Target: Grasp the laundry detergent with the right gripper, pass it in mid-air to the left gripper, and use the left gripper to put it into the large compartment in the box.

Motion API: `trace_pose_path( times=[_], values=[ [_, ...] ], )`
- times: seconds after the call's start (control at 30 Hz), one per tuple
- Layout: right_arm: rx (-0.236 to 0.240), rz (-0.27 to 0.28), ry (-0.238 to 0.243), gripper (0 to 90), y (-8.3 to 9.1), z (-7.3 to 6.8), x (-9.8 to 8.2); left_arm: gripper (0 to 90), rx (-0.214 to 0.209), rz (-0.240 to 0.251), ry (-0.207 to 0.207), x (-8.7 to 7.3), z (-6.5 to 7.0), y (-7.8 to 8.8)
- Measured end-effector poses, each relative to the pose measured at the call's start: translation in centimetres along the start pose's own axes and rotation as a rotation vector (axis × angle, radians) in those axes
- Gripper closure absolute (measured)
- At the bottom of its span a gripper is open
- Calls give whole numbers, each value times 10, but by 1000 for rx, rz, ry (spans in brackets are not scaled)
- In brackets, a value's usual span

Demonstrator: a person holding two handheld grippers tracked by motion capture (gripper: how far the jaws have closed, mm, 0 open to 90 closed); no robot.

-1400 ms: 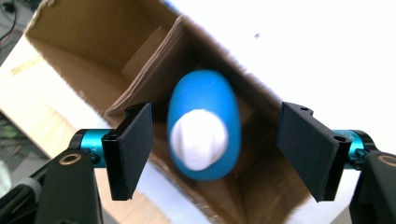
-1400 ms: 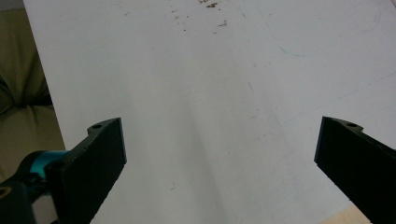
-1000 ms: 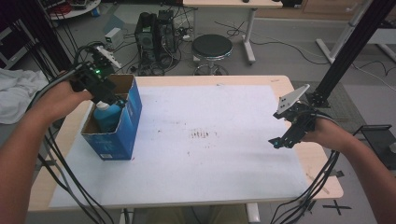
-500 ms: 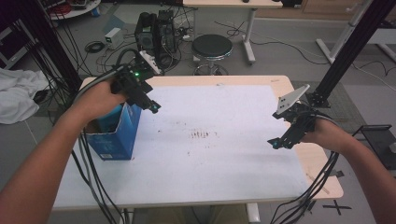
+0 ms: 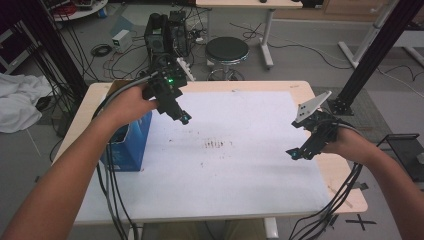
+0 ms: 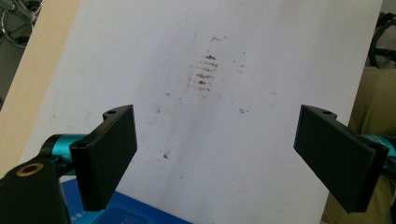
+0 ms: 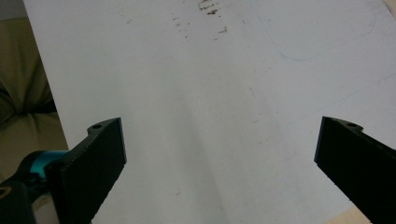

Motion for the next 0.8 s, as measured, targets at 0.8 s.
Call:
trace_pose_path(
  times=[0.8],
  values=[
    [3,-5,-6,11,-4,3,3,134,8,-21,-20,23,-24,-33]
  ],
)
Point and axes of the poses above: each handheld gripper's, and its own axes: y roughly backward along the jaws, x roughly out of its top, z roughly to its right, the point moved 2 cm from there along -y, roughly forward along the jaws, and after that the axes turned 8 degrees about -x, right-handed, at the moved point
